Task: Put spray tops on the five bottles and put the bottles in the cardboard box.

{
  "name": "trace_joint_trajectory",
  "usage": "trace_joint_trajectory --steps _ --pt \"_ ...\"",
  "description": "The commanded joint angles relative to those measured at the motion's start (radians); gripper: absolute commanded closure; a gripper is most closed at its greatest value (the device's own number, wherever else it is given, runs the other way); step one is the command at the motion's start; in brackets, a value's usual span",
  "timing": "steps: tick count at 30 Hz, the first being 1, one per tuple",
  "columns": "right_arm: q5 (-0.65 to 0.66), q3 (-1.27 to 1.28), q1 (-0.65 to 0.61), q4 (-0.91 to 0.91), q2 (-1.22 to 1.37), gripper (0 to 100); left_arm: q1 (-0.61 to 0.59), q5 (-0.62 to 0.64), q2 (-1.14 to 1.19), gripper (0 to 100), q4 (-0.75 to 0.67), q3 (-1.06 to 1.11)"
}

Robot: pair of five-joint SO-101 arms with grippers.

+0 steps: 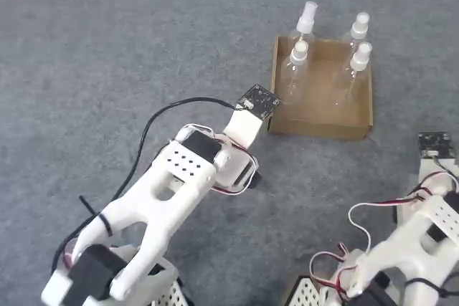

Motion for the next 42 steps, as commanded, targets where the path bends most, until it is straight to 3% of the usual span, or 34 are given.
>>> trace_joint_trajectory --steps 1,18,25,29,33,37,42 --pt "-0.012 -0.012 -0.004 0.012 -0.051 99.3 -0.003 0.012 -0.008 76 -0.023 -0.007" --pt "-0.012 -0.018 -0.005 0.004 -0.051 99.3 -0.005 -0.003 -0.008 76 -0.005 -0.012" --pt "-0.011 -0.055 0.001 0.012 -0.053 99.3 -0.018 -0.035 -0.008 76 0.133 -0.117" --pt "-0.011 -0.097 0.025 0.01 -0.051 99.3 -0.037 -0.038 -0.008 76 0.269 -0.286" --pt "0.083 -0.117 0.044 0.002 -0.041 99.3 -0.031 -0.149 -0.009 76 0.396 -0.403" --pt "0.089 -0.117 0.044 -0.045 -0.038 99.3 -0.038 -0.262 -0.009 76 0.393 -0.41" --pt "0.081 -0.129 0.044 -0.096 -0.015 99.3 -0.032 -0.316 -0.009 76 0.379 -0.378"
